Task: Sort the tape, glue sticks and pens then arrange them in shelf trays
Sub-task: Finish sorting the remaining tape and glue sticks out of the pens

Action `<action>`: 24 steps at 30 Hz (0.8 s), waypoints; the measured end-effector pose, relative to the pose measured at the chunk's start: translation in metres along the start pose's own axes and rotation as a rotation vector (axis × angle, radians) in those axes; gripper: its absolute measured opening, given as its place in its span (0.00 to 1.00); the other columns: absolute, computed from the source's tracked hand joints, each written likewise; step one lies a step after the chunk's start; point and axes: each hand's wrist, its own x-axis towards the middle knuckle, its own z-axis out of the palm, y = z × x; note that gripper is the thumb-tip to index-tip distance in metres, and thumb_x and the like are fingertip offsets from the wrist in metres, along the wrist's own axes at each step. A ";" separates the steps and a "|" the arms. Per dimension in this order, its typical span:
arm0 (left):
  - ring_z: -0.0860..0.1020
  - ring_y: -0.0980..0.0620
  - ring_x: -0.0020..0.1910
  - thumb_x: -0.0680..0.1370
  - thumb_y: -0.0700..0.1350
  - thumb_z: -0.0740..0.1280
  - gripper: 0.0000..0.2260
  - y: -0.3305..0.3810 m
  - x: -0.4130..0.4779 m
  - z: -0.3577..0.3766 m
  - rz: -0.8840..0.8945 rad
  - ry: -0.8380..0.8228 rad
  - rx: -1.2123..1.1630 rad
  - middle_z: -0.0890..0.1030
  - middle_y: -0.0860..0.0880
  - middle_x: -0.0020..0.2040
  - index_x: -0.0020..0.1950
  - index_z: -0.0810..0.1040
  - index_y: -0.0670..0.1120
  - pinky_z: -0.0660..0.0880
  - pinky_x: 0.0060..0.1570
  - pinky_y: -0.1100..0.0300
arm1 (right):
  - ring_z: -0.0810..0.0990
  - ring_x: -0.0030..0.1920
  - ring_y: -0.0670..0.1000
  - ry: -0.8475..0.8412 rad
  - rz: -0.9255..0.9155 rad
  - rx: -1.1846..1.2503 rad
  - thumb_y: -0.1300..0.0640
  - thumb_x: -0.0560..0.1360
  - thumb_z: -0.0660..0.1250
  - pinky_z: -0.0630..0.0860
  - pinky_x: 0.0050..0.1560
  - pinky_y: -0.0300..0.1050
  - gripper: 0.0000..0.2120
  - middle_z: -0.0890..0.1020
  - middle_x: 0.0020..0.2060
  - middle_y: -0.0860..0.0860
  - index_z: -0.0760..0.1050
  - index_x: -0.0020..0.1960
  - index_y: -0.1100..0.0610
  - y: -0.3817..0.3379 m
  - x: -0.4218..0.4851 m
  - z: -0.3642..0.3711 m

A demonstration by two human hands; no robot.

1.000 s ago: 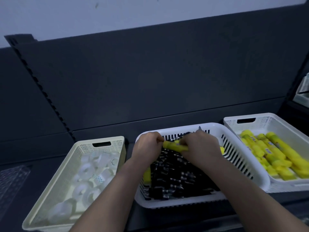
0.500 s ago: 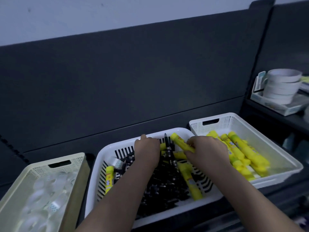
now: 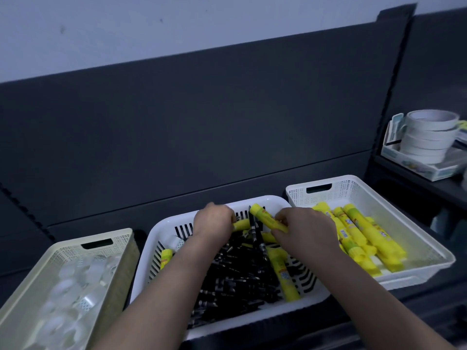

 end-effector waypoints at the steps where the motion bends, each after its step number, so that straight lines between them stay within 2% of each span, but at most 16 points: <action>1: 0.74 0.47 0.50 0.73 0.42 0.66 0.07 0.001 0.001 0.005 -0.005 -0.025 0.029 0.77 0.51 0.41 0.46 0.82 0.51 0.66 0.38 0.59 | 0.79 0.49 0.50 -0.004 -0.003 0.001 0.44 0.72 0.63 0.62 0.39 0.42 0.12 0.83 0.45 0.45 0.78 0.54 0.43 0.002 -0.001 0.001; 7: 0.71 0.46 0.55 0.74 0.44 0.67 0.06 -0.004 -0.003 0.013 0.032 0.065 0.250 0.79 0.51 0.49 0.50 0.78 0.51 0.63 0.44 0.55 | 0.80 0.50 0.49 -0.052 -0.006 0.032 0.44 0.72 0.64 0.65 0.38 0.42 0.13 0.83 0.46 0.44 0.78 0.54 0.43 -0.006 -0.004 0.007; 10: 0.72 0.46 0.55 0.74 0.41 0.65 0.07 -0.013 -0.002 0.010 0.053 0.037 0.270 0.80 0.50 0.49 0.50 0.77 0.50 0.65 0.47 0.55 | 0.80 0.49 0.50 -0.055 0.017 0.023 0.45 0.71 0.64 0.65 0.38 0.42 0.12 0.83 0.44 0.45 0.78 0.53 0.43 -0.015 -0.007 0.010; 13: 0.75 0.46 0.45 0.72 0.44 0.65 0.05 -0.033 -0.004 0.004 -0.008 0.022 0.077 0.81 0.49 0.45 0.47 0.76 0.49 0.67 0.39 0.58 | 0.80 0.46 0.51 -0.043 0.060 0.006 0.45 0.70 0.64 0.66 0.37 0.42 0.11 0.83 0.41 0.46 0.78 0.51 0.44 -0.022 -0.010 0.012; 15: 0.77 0.45 0.42 0.72 0.49 0.65 0.07 -0.042 -0.009 -0.003 -0.044 0.053 -0.112 0.80 0.49 0.42 0.46 0.75 0.47 0.73 0.36 0.57 | 0.81 0.45 0.51 -0.037 0.090 0.009 0.44 0.70 0.64 0.69 0.37 0.41 0.12 0.83 0.40 0.46 0.78 0.51 0.44 -0.025 -0.012 0.014; 18: 0.78 0.45 0.45 0.74 0.56 0.65 0.15 -0.037 -0.017 -0.013 -0.040 0.067 -0.293 0.81 0.48 0.43 0.48 0.77 0.45 0.77 0.41 0.53 | 0.80 0.44 0.51 -0.068 0.114 0.021 0.44 0.70 0.64 0.68 0.36 0.41 0.11 0.83 0.38 0.46 0.78 0.50 0.44 -0.027 -0.015 0.015; 21: 0.78 0.47 0.50 0.73 0.60 0.68 0.19 -0.017 -0.018 -0.026 -0.053 0.030 -0.469 0.82 0.49 0.46 0.52 0.78 0.46 0.76 0.44 0.56 | 0.80 0.47 0.51 -0.069 0.130 0.026 0.44 0.70 0.64 0.65 0.37 0.42 0.11 0.82 0.40 0.46 0.78 0.50 0.45 -0.020 -0.019 0.012; 24: 0.78 0.49 0.52 0.71 0.56 0.71 0.16 0.017 -0.013 -0.036 -0.048 0.033 -0.604 0.82 0.50 0.47 0.53 0.81 0.48 0.76 0.50 0.56 | 0.79 0.51 0.52 -0.038 0.169 0.046 0.44 0.71 0.64 0.67 0.40 0.43 0.13 0.83 0.45 0.46 0.78 0.55 0.44 0.000 -0.021 0.002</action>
